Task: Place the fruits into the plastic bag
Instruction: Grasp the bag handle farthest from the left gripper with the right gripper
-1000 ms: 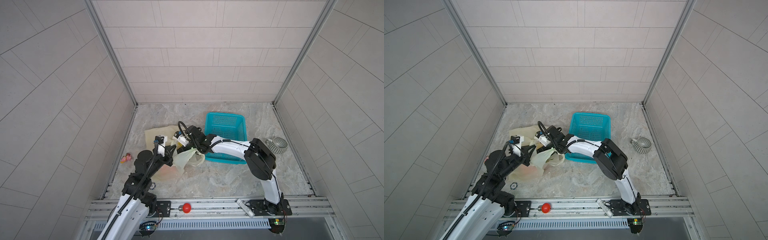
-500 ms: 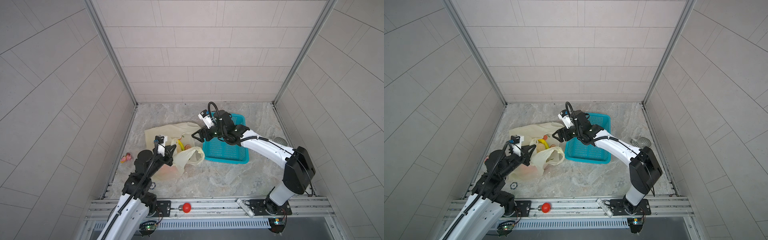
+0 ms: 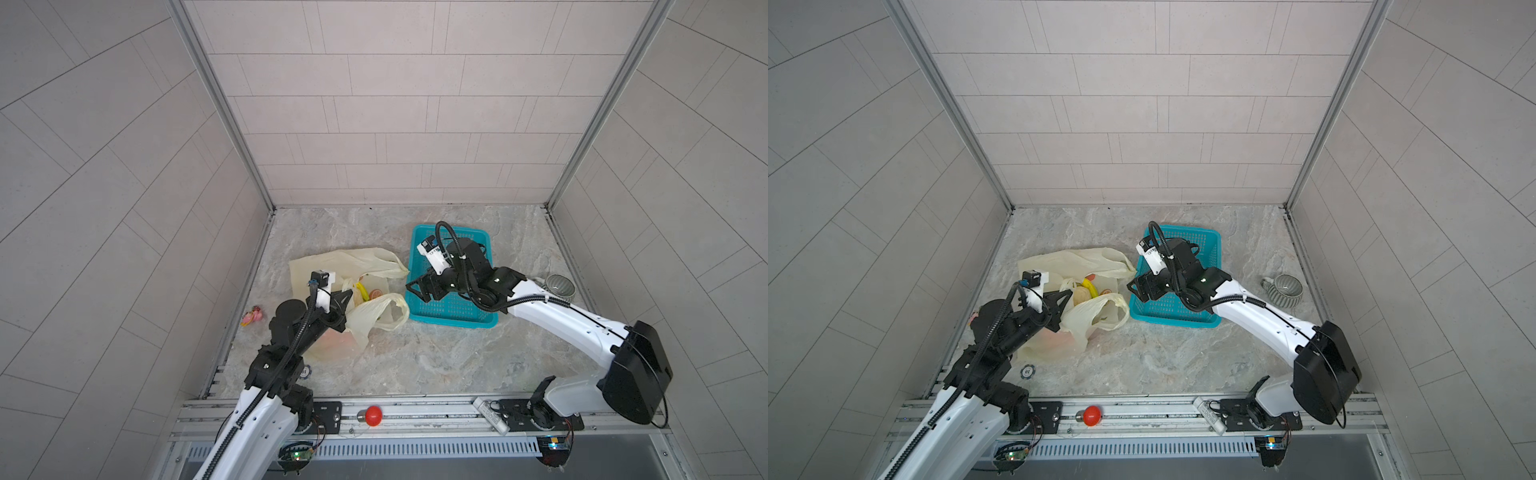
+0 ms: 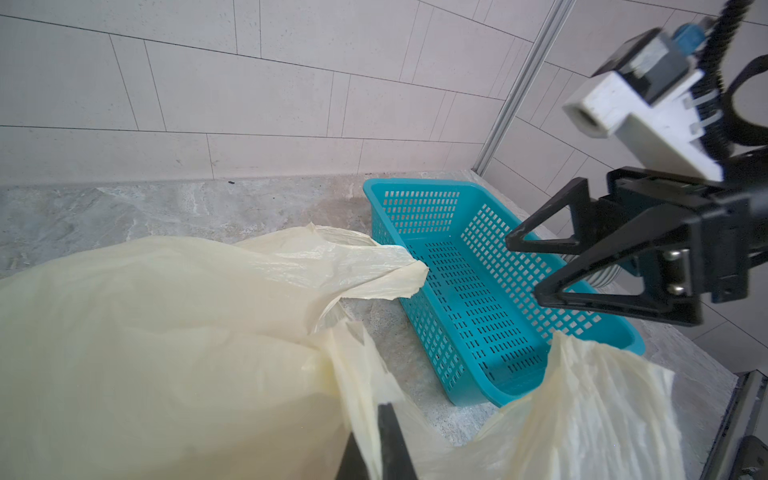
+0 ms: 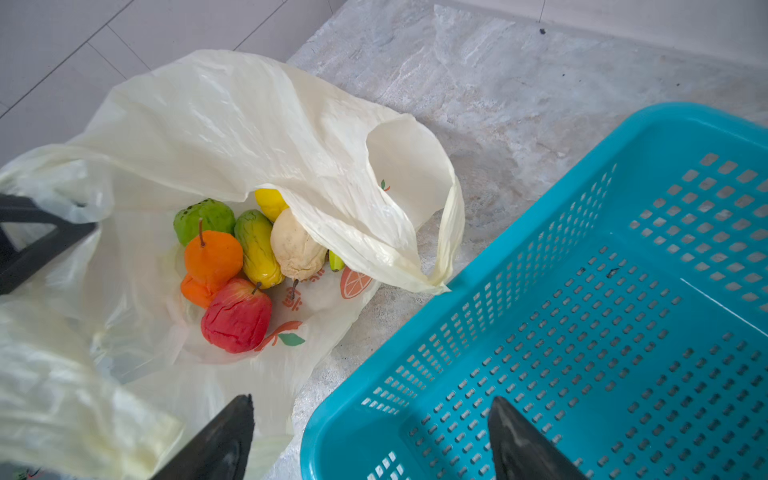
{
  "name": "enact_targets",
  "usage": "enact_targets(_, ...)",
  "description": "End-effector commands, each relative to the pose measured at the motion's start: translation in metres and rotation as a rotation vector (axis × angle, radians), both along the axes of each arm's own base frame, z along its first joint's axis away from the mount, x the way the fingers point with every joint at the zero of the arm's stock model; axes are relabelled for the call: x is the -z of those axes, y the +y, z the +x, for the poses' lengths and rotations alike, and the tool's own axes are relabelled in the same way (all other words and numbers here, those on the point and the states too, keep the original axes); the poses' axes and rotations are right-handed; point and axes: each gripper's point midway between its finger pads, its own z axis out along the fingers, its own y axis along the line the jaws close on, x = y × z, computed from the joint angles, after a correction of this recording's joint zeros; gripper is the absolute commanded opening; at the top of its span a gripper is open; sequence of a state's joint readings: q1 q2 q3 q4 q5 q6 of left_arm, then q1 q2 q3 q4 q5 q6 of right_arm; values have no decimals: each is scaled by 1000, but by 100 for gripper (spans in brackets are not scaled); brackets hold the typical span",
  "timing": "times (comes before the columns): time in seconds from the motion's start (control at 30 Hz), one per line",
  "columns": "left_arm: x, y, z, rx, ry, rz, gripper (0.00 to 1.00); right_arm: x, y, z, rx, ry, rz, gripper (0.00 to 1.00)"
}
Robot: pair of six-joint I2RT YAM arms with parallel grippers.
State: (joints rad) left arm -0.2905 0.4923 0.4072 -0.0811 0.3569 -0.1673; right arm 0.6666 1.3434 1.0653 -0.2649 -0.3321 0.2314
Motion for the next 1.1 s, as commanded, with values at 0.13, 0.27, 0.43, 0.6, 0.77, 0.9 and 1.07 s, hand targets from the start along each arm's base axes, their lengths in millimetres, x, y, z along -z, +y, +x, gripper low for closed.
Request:
enact_targets(0.13,2,0,0,1,3,10,0,-25,11,-58,-192,-61,-26,86)
enact_targets(0.27,2,0,0,2,1,9,0,-13,33,-68,-235,-56,-52,87)
enact_targets(0.43,2,-1,0,6,4,8,0,5,58,-51,-185,-79,-107,86)
enact_targets(0.6,-1,-4,1,14,20,-20,0,21,65,-14,-84,-137,-202,87)
enact_targets(0.77,0,-13,4,50,79,-41,0,33,71,19,-26,-201,-319,87)
enact_targets(0.9,-3,-14,5,54,102,-42,32,33,72,42,9,-256,-396,88)
enact_targets(1.07,-14,-24,1,107,127,-83,100,44,75,59,-17,-233,-415,89)
